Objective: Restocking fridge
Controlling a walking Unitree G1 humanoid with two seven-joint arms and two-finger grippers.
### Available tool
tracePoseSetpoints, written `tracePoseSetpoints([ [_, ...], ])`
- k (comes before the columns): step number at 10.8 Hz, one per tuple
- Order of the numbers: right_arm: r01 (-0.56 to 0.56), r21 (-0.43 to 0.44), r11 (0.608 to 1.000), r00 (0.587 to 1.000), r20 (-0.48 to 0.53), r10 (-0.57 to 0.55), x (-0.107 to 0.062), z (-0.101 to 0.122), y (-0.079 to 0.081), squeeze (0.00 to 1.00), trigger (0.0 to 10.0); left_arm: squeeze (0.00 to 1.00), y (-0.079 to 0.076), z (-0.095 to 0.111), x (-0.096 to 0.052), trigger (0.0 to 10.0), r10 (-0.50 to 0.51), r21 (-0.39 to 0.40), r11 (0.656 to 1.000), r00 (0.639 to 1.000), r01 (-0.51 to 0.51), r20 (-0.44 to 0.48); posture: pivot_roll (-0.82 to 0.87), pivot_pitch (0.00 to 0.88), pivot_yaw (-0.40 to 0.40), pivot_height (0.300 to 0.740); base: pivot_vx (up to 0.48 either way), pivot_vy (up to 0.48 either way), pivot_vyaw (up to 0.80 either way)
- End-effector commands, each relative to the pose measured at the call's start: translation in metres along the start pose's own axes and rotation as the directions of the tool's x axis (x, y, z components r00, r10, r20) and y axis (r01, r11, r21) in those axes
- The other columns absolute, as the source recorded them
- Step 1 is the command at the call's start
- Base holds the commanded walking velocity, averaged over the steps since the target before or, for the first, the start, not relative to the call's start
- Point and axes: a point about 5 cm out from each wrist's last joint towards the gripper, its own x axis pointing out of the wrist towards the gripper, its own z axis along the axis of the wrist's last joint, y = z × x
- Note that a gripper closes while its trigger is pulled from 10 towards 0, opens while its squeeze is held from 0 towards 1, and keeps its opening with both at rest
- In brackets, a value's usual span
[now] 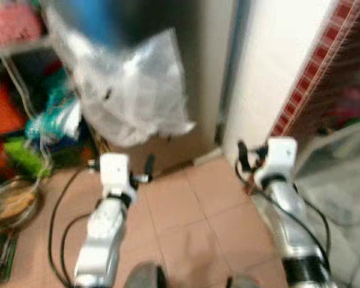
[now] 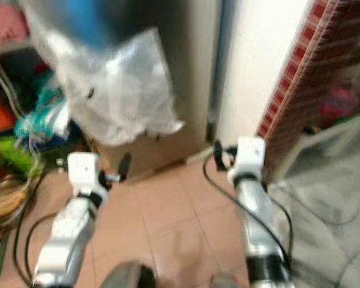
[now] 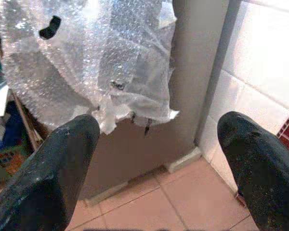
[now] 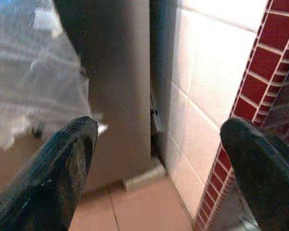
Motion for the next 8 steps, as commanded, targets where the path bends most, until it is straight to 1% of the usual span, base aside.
tracePoseSetpoints([
  [1, -0.024, 0.037, 0.999, 0.999, 0.039, 0.023, 0.0008, 0.0080, 0.0048, 0.00, 10.0, 0.00, 0.0038, -0.0002, -0.0006, 10.0, 0.008, 0.002, 1.000, 1.000, -0.008, -0.006, 0.00, 0.080, 0.067, 0.740, 0.000, 0.398, 0.00],
  [2, -0.010, 0.052, 0.999, 1.000, 0.022, 0.009, 0.0014, 0.0070, 0.0031, 0.00, 10.0, 0.00, 0.0043, 0.0001, -0.0001, 10.0, 0.007, 0.005, 1.000, 1.000, -0.007, -0.005, 0.00, 0.080, 0.067, 0.740, 0.000, 0.401, 0.00],
  [5, -0.002, 0.050, 0.999, 0.999, 0.032, 0.000, 0.0019, 0.0098, -0.0016, 0.00, 10.0, 0.00, 0.0052, 0.0020, 0.0028, 10.0, 0.002, 0.012, 1.000, 1.000, -0.002, 0.006, 0.00, 0.081, 0.067, 0.740, 0.000, 0.320, -0.80],
  [8, -0.002, 0.032, 0.999, 0.998, 0.059, 0.000, 0.0019, 0.0159, -0.0017, 0.00, 10.0, 0.00, 0.0094, 0.0033, 0.0044, 10.0, 0.004, 0.009, 1.000, 1.000, -0.004, 0.011, -0.01, 0.082, 0.067, 0.740, 0.000, 0.430, -0.80],
])
